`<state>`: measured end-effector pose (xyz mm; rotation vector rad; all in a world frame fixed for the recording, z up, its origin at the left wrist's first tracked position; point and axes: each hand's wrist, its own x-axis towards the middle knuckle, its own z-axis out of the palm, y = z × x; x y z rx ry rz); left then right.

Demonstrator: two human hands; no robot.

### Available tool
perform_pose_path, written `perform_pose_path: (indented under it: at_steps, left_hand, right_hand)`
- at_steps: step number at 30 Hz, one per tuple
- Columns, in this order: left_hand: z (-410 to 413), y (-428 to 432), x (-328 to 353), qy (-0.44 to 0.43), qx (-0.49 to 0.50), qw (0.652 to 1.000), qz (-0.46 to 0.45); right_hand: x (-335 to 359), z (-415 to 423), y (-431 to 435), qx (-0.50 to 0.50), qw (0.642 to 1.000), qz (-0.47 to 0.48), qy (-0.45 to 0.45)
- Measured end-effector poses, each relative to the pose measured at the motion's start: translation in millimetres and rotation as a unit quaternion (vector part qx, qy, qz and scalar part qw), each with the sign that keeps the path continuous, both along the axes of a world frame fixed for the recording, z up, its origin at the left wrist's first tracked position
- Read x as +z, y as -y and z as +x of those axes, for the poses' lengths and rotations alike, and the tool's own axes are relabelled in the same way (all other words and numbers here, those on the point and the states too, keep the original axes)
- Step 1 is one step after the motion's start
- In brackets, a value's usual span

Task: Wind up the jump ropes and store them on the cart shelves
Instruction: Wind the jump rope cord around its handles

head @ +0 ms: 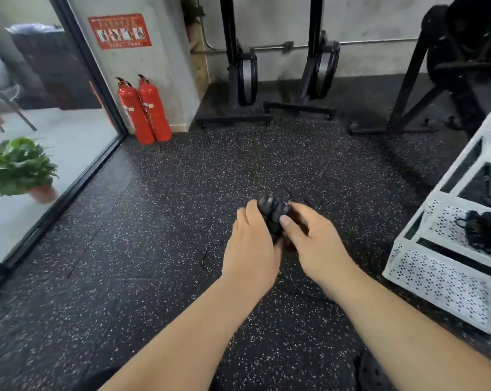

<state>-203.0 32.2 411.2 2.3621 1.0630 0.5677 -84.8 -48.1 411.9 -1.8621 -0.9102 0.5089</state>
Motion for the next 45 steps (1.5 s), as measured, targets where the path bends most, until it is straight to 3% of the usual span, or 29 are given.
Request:
perform_pose_path:
  at_steps: [16,23,28,30,32,35,37,39,42,45]
  left_hand:
    - [0.2,-30.9,-2.7,-0.110,-0.013,0.991,0.079]
    - [-4.2,-22.9,0.0,-0.106,-0.005,0.992,0.074]
    - [-7.7,-23.6,-2.7,-0.116,-0.006,0.985,0.128]
    - [-9.2,-25.5,-2.4,-0.117,-0.005,0.983,0.143]
    - [-10.7,-29.2,-1.4,-0.115,-0.006,0.983,0.146]
    - [-14.5,-37.4,4.9,-0.079,0.016,0.992,0.102]
    - [-15.2,-40.4,10.5,-0.049,0.020,0.997,0.061]
    - [-13.8,-37.5,14.1,-0.029,-0.006,0.999,0.021]
    - [-10.4,-28.7,16.6,0.014,-0.070,0.994,-0.079]
    - [-5.0,-22.1,15.4,0.057,-0.114,0.981,-0.147]
  right_hand:
    - [-2.3,-0.5,-19.8,-0.009,0.997,0.023,-0.080]
    - [-3.0,-16.9,-13.7,-0.028,0.992,0.056,-0.106]
    - [3.3,-17.2,-7.1,-0.025,0.991,0.048,-0.124]
    - [7.9,-14.1,-5.4,-0.002,0.995,0.018,-0.100]
    - [13.6,-5.6,-3.7,0.029,0.999,-0.044,-0.009]
    - [20.5,11.3,1.3,0.009,0.986,-0.100,0.135]
    - [22.9,21.8,4.2,-0.045,0.977,-0.089,0.186]
    - [22.1,26.7,5.3,-0.030,0.967,-0.110,0.228]
    - [20.5,28.5,1.7,0.055,0.976,-0.105,0.182]
    - [15.6,31.0,-1.6,0.044,0.989,-0.064,0.129]
